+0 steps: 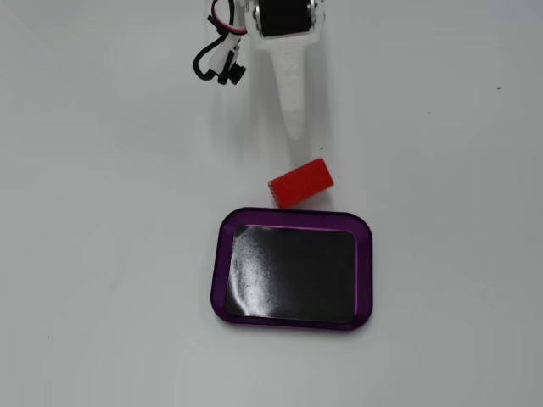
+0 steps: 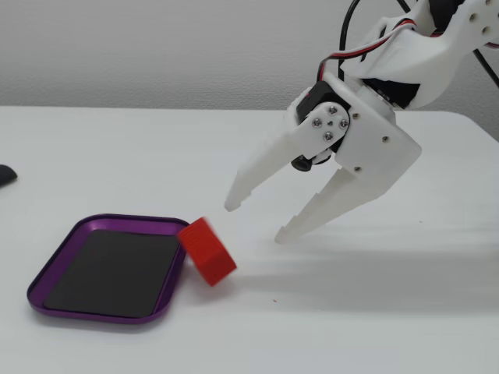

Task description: Remove the cube from the box.

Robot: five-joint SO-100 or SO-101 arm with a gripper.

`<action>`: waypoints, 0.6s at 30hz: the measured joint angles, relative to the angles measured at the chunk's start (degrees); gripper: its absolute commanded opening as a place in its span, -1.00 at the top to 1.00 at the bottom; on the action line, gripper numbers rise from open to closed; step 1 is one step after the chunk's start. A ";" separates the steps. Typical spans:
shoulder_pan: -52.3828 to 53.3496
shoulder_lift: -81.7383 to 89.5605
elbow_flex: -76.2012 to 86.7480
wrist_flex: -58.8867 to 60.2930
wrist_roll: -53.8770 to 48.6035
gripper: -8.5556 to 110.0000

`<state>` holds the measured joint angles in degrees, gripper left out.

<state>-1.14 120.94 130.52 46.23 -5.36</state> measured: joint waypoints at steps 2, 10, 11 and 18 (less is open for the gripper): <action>0.00 0.18 0.00 0.00 0.00 0.56; 4.31 2.72 -2.81 3.08 0.00 0.56; 4.83 4.04 -4.04 4.31 0.09 0.56; 6.33 21.09 -9.76 11.43 0.09 0.56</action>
<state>5.19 142.03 120.76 57.66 -5.27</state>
